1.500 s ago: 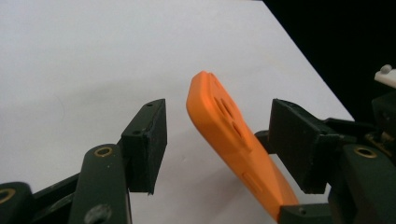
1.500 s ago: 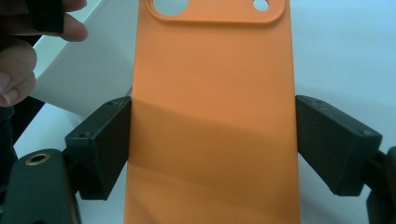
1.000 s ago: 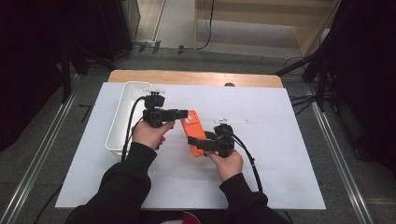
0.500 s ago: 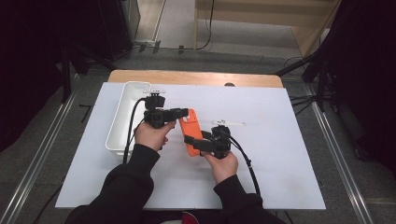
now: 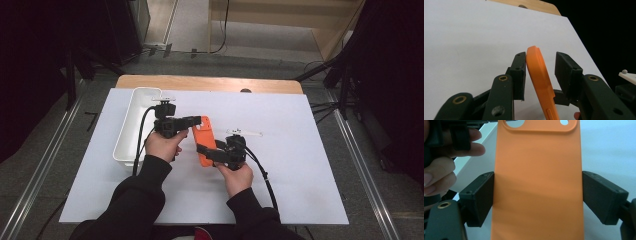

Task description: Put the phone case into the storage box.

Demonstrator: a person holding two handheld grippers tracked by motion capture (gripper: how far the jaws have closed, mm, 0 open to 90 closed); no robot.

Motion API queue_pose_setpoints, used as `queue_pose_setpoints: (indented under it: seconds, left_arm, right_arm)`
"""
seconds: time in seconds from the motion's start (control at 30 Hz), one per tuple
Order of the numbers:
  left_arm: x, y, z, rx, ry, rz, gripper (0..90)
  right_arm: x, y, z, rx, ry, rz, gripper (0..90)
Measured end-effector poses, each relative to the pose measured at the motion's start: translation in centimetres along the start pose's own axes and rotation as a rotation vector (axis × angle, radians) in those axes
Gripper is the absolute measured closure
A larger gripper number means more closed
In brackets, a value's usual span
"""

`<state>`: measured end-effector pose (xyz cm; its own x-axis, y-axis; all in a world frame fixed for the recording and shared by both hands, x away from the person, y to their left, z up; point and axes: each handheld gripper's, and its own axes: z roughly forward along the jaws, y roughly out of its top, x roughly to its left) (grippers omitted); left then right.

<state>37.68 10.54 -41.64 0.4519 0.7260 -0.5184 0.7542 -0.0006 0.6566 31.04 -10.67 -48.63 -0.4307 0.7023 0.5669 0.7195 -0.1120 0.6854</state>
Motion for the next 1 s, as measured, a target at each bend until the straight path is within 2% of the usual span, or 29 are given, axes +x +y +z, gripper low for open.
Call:
queue_pose_setpoints:
  seconds: [0.43,0.67,1.0]
  left_arm:
    - [-0.15,-0.14,0.36,-0.003,0.006,0.002,64.6]
    - [-0.11,-0.36,0.32,-0.039,0.018,-0.003,69.6]
    - [-0.15,-0.54,0.35,-0.063,0.015,-0.025,71.8]
  right_arm:
    - [0.32,0.05,-0.04,-0.018,-0.005,-0.014,14.6]
    - [0.57,-0.09,0.19,-0.023,-0.008,-0.011,14.6]
    - [0.71,-0.25,0.48,-0.016,-0.013,-0.013,14.6]
